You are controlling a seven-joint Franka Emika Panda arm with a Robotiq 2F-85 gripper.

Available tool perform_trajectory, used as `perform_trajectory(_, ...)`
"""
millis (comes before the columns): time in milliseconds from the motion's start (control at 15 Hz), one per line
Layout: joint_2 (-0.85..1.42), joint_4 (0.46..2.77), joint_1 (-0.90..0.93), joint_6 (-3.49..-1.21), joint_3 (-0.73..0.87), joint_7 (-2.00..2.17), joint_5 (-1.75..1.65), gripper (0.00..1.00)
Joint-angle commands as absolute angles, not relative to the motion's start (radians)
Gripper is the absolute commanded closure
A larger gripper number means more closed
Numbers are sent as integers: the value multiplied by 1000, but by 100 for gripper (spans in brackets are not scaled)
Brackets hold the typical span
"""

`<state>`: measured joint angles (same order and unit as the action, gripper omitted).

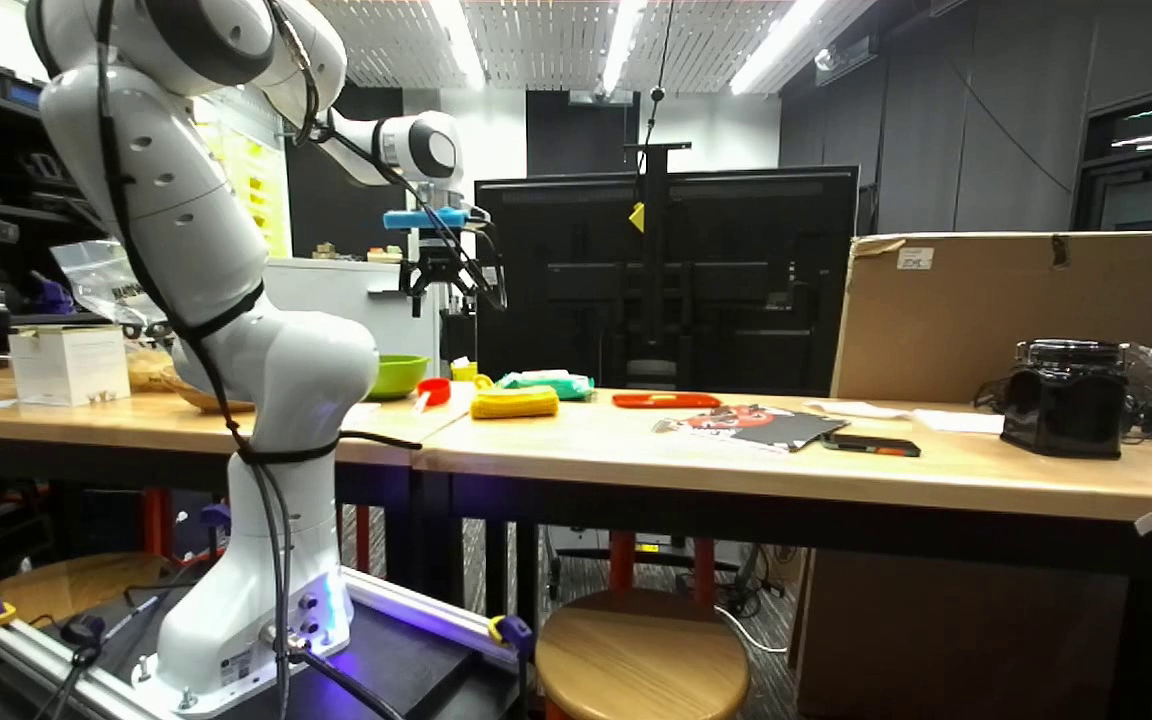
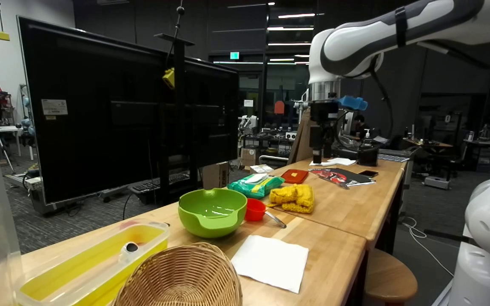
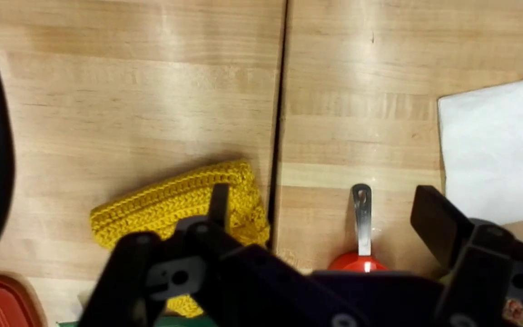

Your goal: Move the orange pot to the right

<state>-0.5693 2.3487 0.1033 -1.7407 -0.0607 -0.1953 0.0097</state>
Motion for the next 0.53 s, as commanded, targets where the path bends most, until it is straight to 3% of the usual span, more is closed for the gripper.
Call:
perform_trajectory(0,-521,2328,138,-1727,-68,-255,-19,0)
perform_trajectory(467,-394,2311,184,-1871,-122,-173,49,0)
